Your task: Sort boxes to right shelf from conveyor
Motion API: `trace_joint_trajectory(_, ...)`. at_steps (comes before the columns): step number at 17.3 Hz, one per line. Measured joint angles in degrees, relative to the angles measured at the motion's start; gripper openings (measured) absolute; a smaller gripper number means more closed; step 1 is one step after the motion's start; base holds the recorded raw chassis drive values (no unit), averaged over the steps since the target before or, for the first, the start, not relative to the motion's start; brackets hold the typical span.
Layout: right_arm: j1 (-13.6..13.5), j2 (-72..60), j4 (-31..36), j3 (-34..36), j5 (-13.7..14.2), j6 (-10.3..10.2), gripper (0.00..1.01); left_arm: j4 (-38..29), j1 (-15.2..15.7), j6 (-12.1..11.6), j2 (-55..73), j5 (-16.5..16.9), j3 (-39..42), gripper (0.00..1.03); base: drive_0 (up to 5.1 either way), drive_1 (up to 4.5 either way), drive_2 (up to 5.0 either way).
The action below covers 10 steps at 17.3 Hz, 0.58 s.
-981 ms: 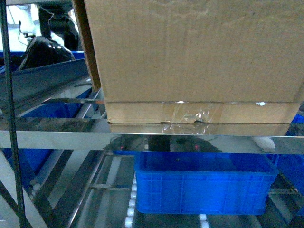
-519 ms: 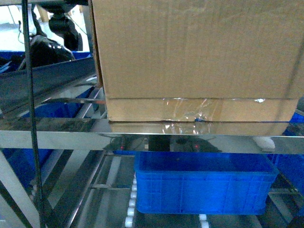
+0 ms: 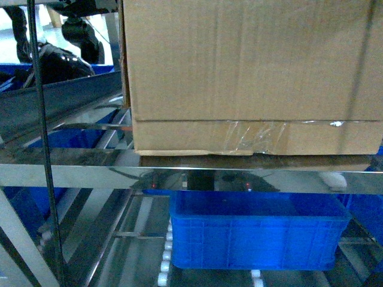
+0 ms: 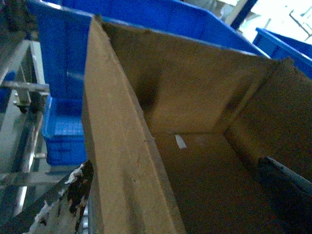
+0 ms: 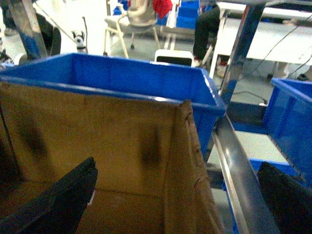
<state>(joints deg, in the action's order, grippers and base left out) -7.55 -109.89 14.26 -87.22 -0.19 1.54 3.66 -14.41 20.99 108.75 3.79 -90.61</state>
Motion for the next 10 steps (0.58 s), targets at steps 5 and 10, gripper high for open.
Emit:
trace_joint_trajectory(5, 0.04, 1.64, 0.02, -0.26, 0.55, -0.31, 0.98, -0.68, -0.11, 0.22, -1.22, -0.59, -1.01, 0.98, 0.0, 0.00, 0.0)
trace_joint_trajectory(10, -1.31, 8.48, 0.55, 4.61, 0.52, -1.07, 0.98, -2.43, 0.02, 0.04, -7.93, -0.26, 4.33, 0.98, 0.0, 0.00, 0.0)
